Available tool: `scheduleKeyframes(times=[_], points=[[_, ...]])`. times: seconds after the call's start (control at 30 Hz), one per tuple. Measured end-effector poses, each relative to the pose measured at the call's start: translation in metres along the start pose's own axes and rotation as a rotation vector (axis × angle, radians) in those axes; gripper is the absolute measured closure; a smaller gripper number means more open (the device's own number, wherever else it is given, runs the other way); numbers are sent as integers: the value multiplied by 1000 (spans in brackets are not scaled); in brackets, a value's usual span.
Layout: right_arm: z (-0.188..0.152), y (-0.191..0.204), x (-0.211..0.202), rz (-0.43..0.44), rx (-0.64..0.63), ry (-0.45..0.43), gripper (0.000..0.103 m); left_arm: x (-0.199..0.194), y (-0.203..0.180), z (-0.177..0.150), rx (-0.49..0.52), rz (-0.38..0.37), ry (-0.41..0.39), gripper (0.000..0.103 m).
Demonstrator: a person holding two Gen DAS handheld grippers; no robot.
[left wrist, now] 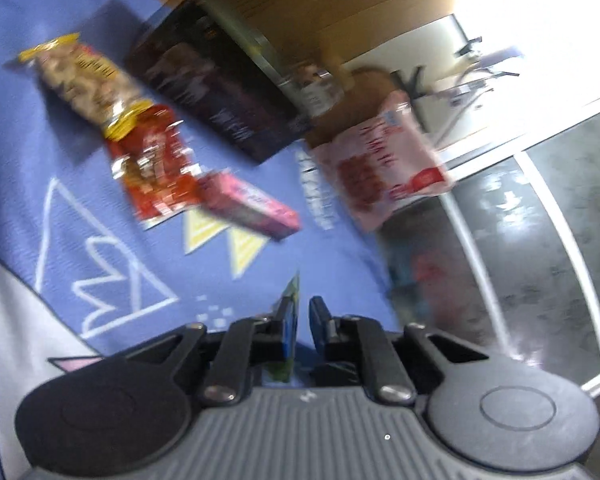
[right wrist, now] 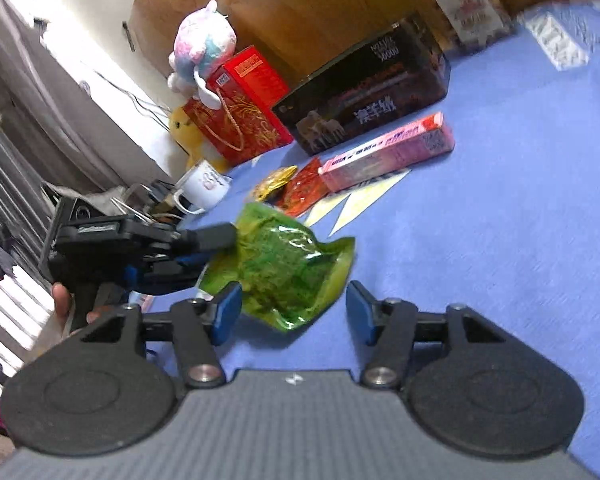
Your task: Organize snacks
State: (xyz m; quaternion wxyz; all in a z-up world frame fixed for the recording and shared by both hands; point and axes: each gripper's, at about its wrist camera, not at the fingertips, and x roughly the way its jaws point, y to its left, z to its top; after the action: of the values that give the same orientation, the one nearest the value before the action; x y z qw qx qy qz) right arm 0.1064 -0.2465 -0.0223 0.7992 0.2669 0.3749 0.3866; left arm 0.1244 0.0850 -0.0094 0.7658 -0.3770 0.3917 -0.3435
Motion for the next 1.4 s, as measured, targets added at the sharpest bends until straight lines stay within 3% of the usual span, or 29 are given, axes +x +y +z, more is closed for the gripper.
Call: scheduleKeyframes(times=[0.13,0.6,0.93,1.03,1.07,1.1,1.17,1.2,1.4], points=[[4,-12,4,105,129,-15,44,-4,-13,0,50,19,-21,94],[3,-3,8,61,49,-2,43,23,9,-17,72,164,71,90],[7,-10,6,72,81,-23,43,-4,25,-5,-45,-86,18,93],[6,-10,9,117,110,-8,45,-3,21,-2,-37,-93,12,93],[6,-10,10,139,123,3,49,-1,20,-1,-33,-85,13,93],[6,-10,11,157,130,12,64,0,19,-1,-24,-62,6,92],[6,-7,11,144,122,15,69,2,17,0,-10,-10,7,92],[6,-6,10,133,115,11,76,3,16,0,5,34,6,91],[4,6,8,18,10,-2,79,12,6,-1,70,140,18,90]])
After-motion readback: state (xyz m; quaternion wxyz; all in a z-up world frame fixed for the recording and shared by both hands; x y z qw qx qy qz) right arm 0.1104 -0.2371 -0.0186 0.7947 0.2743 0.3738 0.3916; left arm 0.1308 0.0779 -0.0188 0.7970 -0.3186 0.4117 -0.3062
